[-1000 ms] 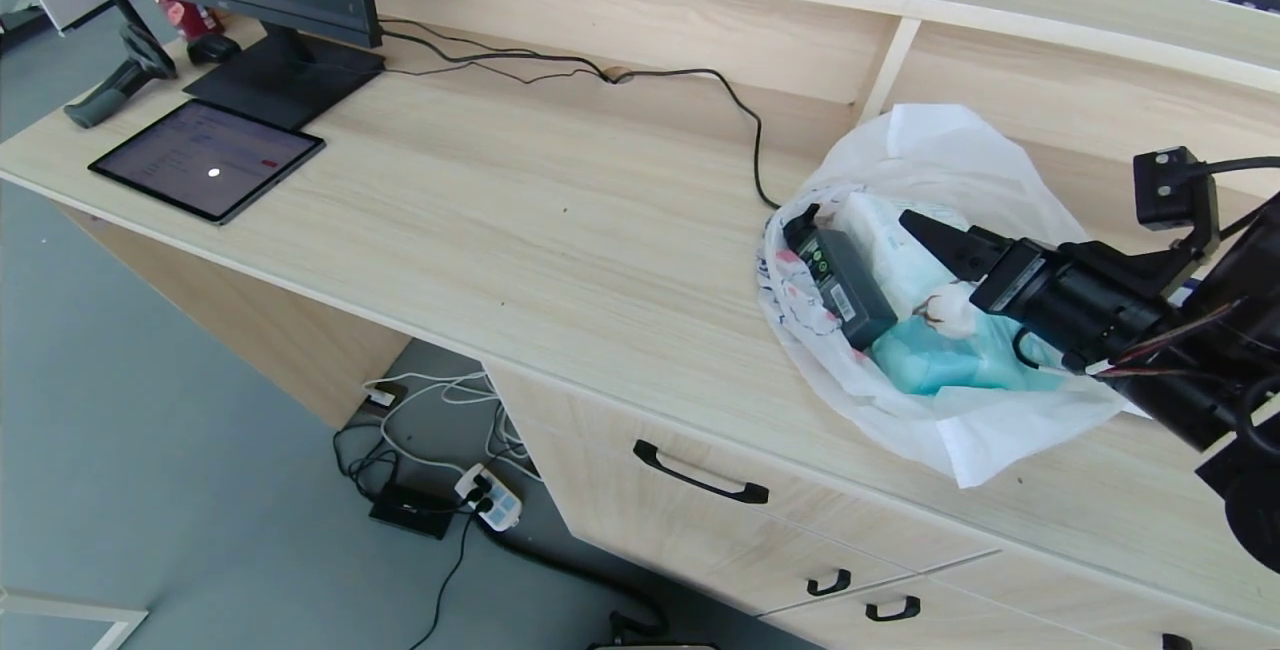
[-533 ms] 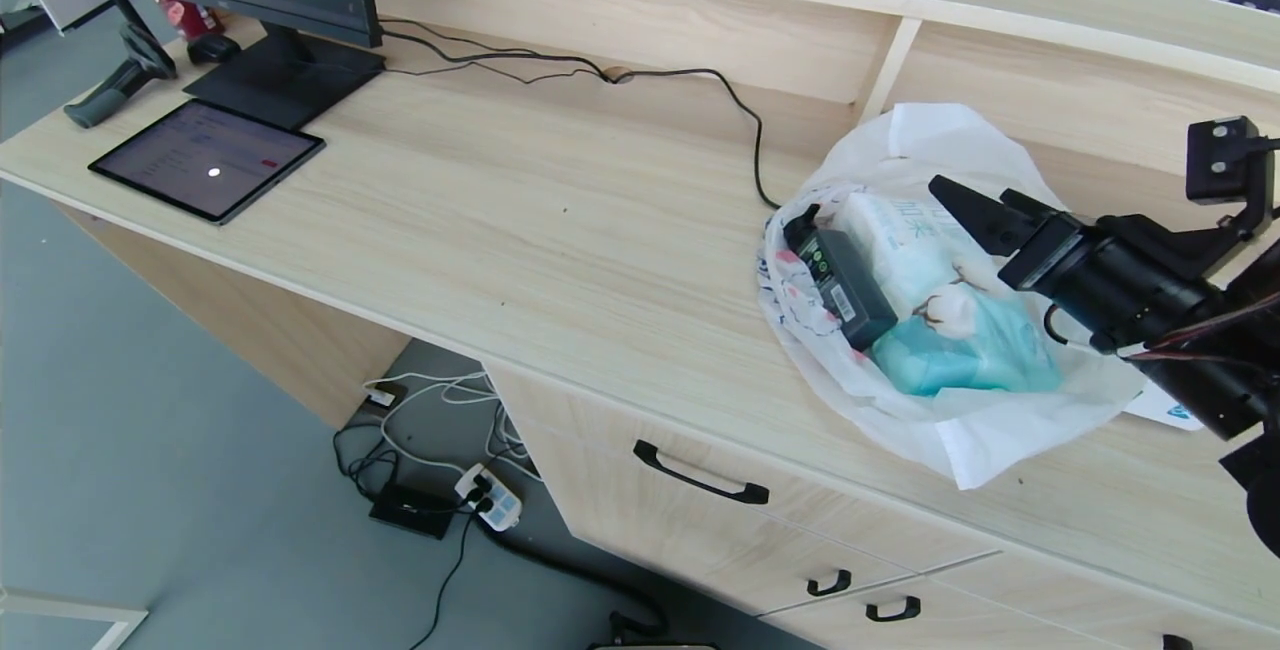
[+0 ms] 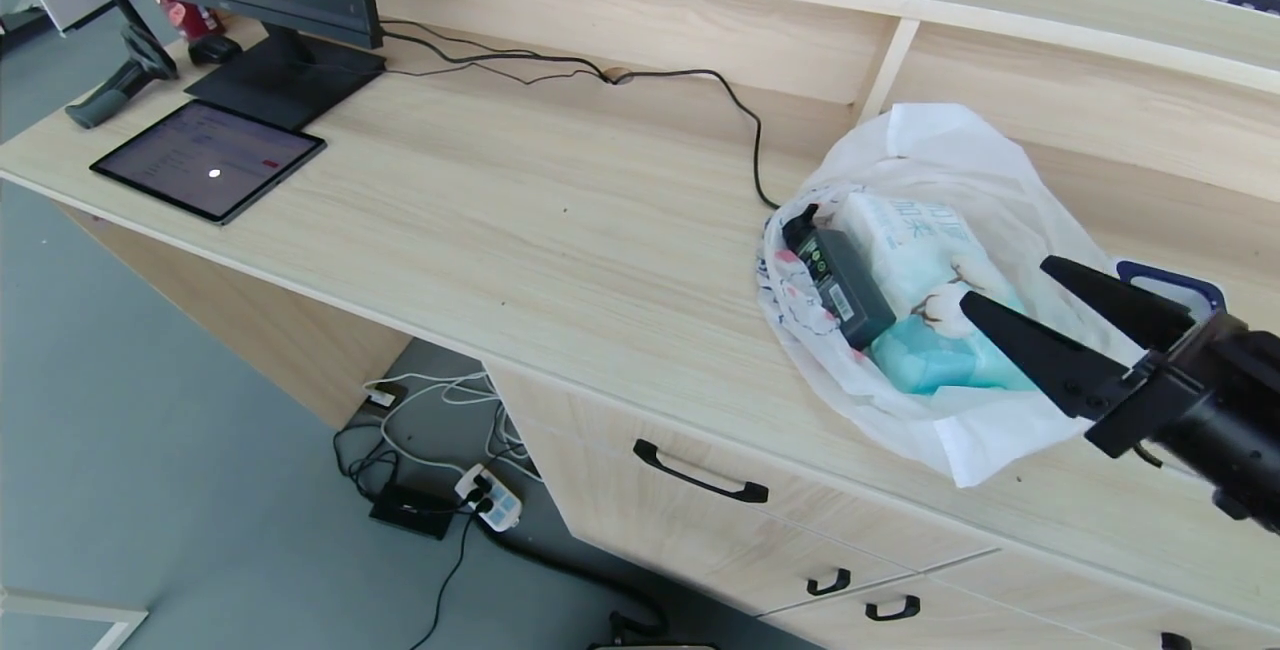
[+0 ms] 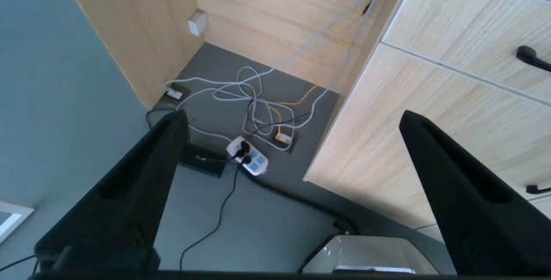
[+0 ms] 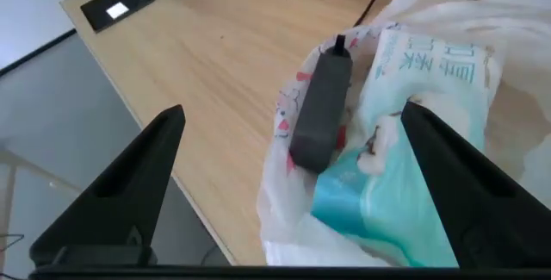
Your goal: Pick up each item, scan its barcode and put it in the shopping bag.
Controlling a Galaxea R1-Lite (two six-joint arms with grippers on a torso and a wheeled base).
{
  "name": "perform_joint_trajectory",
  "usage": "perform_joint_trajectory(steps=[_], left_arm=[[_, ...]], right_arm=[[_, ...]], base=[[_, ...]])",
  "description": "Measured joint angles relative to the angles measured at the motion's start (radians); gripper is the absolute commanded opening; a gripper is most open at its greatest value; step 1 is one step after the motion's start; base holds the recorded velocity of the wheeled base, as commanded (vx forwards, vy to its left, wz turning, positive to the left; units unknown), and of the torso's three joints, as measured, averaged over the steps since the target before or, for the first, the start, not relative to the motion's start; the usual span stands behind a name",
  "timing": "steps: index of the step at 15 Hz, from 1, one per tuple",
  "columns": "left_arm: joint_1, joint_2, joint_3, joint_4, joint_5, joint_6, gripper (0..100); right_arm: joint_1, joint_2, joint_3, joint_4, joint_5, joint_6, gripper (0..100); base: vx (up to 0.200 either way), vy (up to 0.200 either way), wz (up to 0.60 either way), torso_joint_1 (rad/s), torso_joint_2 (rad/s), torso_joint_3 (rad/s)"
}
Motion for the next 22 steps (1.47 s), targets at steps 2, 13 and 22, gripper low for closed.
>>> perform_joint_trajectory(steps=[2,13,22], left_arm=[[0.000,0.000,0.000,0.000,0.000,0.007,100],[0.000,0.000,0.000,0.000,0.000,0.007,100],[0.000,0.000,0.000,0.000,0.000,0.009,100]], right_arm=[[0.012,-0.029,0.122,0.017,-0.010,-0.054,100],[0.034,-0.043,0.281,0.029,-0.033,-0.180,100],[0.031,-0.254,-0.019,0.444,-0.033,-0.177,100]], base=[[0.000,0.000,0.00,0.000,0.00,0.000],[0.000,0.000,0.00,0.000,0.00,0.000],[0.000,0.000,0.00,0.000,0.00,0.000]])
